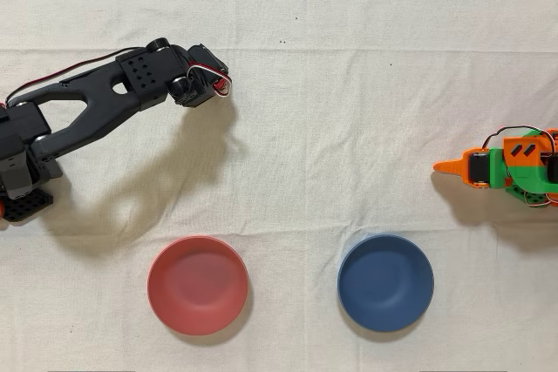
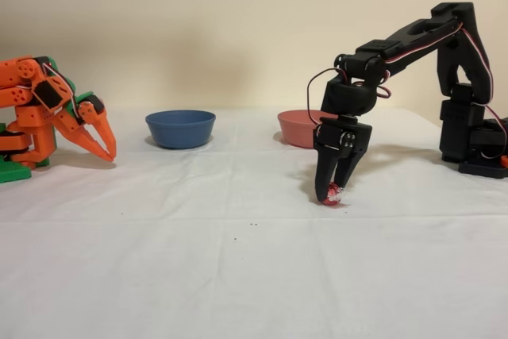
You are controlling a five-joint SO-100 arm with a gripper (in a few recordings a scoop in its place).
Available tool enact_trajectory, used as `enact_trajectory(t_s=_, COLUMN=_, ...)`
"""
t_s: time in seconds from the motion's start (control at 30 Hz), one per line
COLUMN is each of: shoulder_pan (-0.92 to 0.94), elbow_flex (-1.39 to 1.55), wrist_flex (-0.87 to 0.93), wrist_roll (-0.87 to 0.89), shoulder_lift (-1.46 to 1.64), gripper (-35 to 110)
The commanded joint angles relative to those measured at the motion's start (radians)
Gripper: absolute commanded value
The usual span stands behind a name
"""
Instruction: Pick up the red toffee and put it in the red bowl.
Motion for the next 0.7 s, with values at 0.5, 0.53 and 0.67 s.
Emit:
enact_trajectory(t_s=0.5, shoulder_pan=0.044, elbow_flex=0.028, wrist_flex=0.336, wrist_roll=-0.071, shoulder_lift=0.606, gripper=8)
enact_trajectory(t_s=0.53, shoulder_pan=0.054, elbow_flex=0.002, wrist_flex=0.377, wrist_roll=-0.072, shoulder_lift=0.623, gripper=8)
enact_trajectory(t_s=0.67, shoulder_pan=0.104, elbow_flex=-0.164, wrist_flex=0.531, wrist_roll=-0.08, shoulder_lift=0.652, gripper=8)
